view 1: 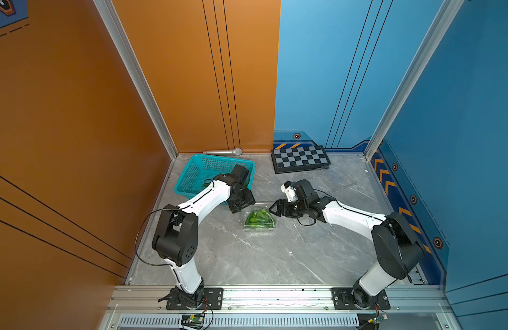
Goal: Take small green peppers out of containers
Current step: Move the packing box to the center of the board.
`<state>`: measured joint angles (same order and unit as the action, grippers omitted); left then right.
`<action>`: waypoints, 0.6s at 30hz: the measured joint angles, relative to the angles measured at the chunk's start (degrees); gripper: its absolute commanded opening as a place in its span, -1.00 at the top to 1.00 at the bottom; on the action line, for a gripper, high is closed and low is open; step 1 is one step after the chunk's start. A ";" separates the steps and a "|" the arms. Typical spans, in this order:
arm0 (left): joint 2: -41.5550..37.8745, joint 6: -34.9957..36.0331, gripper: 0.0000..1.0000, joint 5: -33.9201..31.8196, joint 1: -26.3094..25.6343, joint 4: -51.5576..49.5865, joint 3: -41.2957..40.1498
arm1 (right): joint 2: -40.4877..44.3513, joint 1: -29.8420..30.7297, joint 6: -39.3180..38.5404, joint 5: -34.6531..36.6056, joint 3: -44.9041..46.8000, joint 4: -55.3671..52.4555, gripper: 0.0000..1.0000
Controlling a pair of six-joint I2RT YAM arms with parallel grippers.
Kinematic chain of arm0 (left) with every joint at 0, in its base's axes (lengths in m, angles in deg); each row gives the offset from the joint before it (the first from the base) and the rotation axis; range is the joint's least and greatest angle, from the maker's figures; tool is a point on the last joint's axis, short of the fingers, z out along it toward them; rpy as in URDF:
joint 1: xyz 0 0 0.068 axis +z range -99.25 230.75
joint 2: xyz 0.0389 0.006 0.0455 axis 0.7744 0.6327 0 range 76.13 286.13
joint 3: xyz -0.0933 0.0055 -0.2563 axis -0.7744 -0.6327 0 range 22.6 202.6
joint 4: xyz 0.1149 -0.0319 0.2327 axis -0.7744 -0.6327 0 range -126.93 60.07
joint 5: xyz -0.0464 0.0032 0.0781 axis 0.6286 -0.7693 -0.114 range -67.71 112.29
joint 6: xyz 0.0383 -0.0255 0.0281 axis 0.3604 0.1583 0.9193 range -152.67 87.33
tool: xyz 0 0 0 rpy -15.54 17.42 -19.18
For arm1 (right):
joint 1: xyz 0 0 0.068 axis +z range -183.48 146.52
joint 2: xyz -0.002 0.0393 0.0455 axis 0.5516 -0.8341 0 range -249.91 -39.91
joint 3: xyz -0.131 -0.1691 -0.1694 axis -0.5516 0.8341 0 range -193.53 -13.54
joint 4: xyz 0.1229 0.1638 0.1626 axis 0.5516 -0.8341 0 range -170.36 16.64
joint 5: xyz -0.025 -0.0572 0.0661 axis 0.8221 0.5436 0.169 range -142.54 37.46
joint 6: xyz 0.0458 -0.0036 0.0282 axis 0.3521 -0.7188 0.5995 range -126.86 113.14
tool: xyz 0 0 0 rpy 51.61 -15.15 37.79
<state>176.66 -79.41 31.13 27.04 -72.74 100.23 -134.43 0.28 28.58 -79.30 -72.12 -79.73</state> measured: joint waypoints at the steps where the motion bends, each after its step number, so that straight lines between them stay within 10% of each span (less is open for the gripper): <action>1: 0.00 0.17 -0.33 0.46 -0.07 0.07 0.20 | -0.11 -0.44 -0.24 0.00 -0.31 -0.22 -0.41; 18: -20.39 3.82 -0.31 8.46 14.86 6.34 -23.12 | -0.94 -1.81 -2.23 1.70 -5.16 -5.99 -0.43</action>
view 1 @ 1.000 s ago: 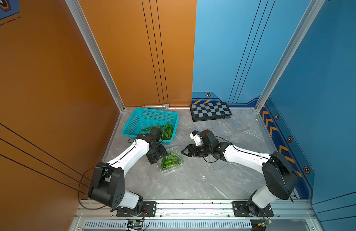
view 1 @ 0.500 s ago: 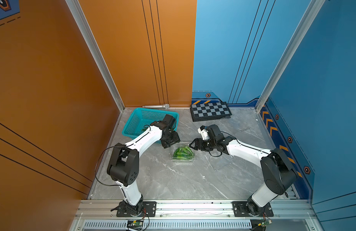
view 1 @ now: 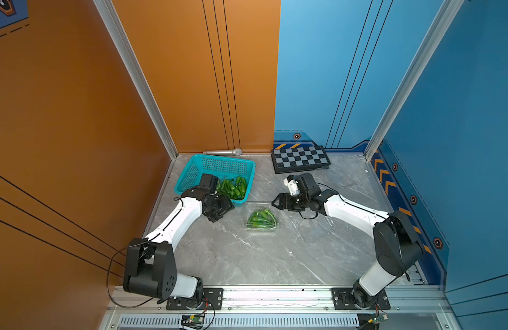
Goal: Take small green peppers out of containers
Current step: Move the packing box to the center of the board.
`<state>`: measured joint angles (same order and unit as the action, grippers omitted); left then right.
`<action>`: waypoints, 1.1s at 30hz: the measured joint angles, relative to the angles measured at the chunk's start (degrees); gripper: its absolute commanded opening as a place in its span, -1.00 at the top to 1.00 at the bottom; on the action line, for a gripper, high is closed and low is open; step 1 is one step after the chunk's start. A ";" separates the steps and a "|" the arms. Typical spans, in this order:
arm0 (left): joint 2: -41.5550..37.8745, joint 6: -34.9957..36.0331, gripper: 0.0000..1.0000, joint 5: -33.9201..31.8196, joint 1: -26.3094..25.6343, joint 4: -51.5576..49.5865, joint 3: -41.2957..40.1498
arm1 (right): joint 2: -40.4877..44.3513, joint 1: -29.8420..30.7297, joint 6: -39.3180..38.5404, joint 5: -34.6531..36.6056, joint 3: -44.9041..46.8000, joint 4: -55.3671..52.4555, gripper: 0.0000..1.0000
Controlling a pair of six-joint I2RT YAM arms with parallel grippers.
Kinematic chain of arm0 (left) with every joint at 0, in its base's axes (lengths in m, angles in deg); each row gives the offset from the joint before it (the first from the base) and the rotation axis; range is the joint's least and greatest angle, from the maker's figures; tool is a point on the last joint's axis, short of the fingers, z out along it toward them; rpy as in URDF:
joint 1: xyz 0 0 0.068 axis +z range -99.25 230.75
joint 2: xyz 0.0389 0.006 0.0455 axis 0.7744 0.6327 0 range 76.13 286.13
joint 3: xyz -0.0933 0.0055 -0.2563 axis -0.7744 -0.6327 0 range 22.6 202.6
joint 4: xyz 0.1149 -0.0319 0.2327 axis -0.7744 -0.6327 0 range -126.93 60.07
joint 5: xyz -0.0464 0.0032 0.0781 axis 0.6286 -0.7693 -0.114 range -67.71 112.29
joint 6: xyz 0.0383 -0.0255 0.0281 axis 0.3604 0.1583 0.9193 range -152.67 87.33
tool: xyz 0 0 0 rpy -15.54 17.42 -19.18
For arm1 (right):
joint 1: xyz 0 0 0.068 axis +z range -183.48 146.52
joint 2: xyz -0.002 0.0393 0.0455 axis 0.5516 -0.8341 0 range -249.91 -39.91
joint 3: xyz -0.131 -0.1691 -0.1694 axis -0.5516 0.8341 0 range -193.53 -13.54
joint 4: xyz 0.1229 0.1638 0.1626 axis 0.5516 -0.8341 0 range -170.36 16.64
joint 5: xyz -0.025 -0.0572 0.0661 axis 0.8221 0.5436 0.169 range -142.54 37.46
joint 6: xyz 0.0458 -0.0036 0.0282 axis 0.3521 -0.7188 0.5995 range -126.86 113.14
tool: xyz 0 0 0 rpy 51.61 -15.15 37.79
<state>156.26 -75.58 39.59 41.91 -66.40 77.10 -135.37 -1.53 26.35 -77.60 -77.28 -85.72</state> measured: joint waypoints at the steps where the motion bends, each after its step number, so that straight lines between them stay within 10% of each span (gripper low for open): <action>1: -0.17 0.02 -0.30 1.42 0.24 1.51 -2.58 | -0.04 0.04 0.02 0.11 -0.02 -0.24 -0.43; 33: 3.32 -5.40 -0.17 23.04 5.07 41.35 -24.83 | -2.01 1.66 2.40 1.38 -3.43 -3.74 -0.40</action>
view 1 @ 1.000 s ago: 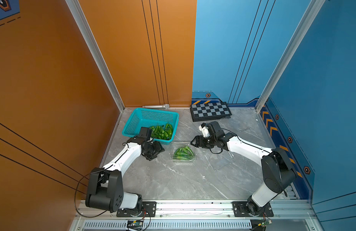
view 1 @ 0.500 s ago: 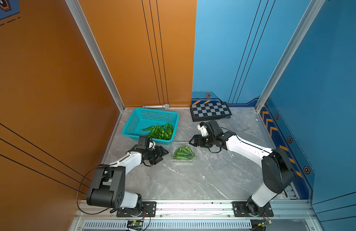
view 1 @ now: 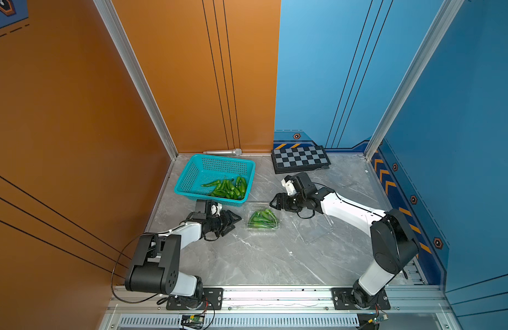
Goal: Take small green peppers out of containers
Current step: Move the packing box to the center of the board.
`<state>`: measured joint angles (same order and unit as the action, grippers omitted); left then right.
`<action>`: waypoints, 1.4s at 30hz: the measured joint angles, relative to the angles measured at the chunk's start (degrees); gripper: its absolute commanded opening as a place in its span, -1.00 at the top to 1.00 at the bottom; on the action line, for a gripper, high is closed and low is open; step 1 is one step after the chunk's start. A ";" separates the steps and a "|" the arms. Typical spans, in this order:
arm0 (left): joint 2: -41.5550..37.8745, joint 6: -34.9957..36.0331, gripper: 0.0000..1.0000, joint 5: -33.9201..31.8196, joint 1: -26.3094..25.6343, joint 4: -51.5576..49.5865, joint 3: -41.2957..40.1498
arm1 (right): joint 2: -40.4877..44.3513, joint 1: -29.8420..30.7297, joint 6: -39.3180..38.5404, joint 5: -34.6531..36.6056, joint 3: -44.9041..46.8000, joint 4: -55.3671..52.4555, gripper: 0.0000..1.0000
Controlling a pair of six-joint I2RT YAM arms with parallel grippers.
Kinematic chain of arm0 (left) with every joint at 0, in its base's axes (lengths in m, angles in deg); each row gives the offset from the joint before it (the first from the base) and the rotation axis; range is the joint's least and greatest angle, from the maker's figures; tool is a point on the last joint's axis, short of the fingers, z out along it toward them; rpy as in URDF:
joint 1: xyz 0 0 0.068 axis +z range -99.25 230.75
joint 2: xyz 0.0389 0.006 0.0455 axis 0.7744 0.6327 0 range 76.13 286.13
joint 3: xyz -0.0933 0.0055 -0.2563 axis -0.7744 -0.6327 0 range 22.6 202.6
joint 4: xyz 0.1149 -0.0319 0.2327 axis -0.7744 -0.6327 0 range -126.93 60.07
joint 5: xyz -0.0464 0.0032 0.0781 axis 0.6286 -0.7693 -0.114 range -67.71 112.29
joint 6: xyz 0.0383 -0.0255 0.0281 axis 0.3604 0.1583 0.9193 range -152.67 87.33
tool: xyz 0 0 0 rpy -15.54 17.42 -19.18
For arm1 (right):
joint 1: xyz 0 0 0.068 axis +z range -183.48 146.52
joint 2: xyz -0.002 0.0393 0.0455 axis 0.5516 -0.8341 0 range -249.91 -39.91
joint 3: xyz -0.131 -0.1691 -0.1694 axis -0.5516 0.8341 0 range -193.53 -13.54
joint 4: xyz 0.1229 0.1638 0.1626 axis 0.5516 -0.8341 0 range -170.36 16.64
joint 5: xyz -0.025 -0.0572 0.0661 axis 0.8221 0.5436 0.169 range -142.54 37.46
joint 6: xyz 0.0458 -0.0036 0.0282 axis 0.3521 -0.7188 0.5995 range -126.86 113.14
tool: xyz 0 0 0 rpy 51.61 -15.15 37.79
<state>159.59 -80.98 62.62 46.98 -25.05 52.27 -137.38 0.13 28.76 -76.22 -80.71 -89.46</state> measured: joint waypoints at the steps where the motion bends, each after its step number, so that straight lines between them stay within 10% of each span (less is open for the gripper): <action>1: 0.28 -0.26 -0.17 0.35 0.11 1.09 -0.44 | -0.13 0.09 0.09 0.00 0.00 0.00 -0.40; 42: 5.20 -6.67 -0.11 6.69 -1.84 19.78 -4.17 | -3.13 1.70 2.19 -0.07 -1.07 0.04 -0.37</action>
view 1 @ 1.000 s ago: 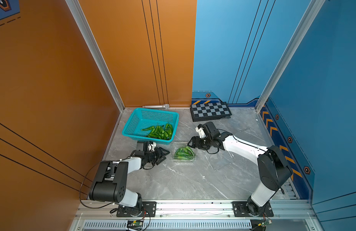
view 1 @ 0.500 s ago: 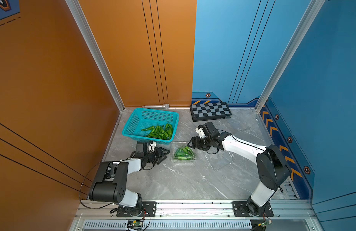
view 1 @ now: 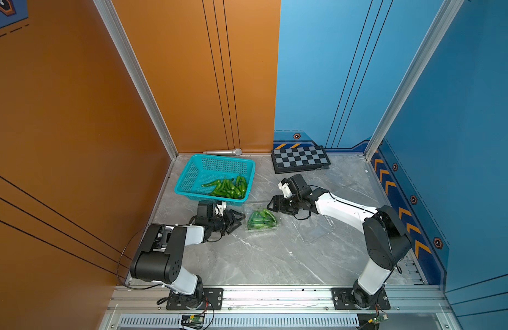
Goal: Take small green peppers out of containers
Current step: Move the packing box to the center of the board, then open the packing box at the center of the board.
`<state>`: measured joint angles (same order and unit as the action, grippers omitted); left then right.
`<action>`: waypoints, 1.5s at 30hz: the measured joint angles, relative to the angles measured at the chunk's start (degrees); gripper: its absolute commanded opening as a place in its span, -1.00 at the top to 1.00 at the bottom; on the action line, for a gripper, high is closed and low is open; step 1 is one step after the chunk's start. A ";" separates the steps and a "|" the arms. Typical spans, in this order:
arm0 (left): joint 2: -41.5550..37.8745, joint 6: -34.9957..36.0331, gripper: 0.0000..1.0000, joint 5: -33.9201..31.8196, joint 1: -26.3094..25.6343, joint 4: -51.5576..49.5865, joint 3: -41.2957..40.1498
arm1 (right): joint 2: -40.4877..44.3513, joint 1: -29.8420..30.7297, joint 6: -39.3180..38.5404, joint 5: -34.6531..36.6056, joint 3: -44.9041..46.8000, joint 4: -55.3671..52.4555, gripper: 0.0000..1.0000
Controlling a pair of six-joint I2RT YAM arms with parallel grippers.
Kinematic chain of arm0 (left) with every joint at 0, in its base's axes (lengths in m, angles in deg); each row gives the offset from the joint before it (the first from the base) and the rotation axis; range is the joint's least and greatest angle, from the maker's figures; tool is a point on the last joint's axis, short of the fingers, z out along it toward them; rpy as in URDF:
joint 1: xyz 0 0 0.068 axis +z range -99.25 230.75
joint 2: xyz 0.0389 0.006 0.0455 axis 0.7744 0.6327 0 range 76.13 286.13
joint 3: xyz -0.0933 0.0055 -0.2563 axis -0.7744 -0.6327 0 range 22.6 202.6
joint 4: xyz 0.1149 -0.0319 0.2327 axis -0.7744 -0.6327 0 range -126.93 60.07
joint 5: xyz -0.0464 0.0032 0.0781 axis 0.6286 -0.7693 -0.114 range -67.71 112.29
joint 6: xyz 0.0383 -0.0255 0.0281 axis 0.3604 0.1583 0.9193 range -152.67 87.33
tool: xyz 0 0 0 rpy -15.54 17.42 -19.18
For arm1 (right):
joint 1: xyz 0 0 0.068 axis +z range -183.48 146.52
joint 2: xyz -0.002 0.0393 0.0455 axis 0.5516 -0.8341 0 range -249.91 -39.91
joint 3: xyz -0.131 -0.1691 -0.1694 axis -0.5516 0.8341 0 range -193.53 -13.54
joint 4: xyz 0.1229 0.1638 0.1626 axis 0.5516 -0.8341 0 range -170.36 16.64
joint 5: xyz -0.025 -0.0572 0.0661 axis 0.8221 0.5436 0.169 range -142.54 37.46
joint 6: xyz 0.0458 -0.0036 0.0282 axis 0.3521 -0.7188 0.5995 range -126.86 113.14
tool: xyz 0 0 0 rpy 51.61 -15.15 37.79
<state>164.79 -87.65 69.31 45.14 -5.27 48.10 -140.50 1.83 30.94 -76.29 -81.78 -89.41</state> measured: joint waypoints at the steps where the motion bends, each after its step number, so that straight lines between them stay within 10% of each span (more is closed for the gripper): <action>1: 0.26 -0.02 -0.10 -0.02 -0.11 0.31 0.00 | -0.09 0.02 0.00 0.00 0.00 0.00 -0.37; 22: 10.16 2.01 0.62 1.07 -2.62 4.28 6.69 | 2.56 -0.70 -13.94 4.33 -1.46 -6.91 -0.47; 45: 7.89 0.79 0.69 0.81 -4.61 0.72 7.32 | 11.34 11.85 -34.77 28.81 -2.86 -15.52 -0.50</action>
<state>172.68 -86.86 70.12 40.53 -4.55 55.42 -129.16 13.68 -3.83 -47.48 -84.65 -104.93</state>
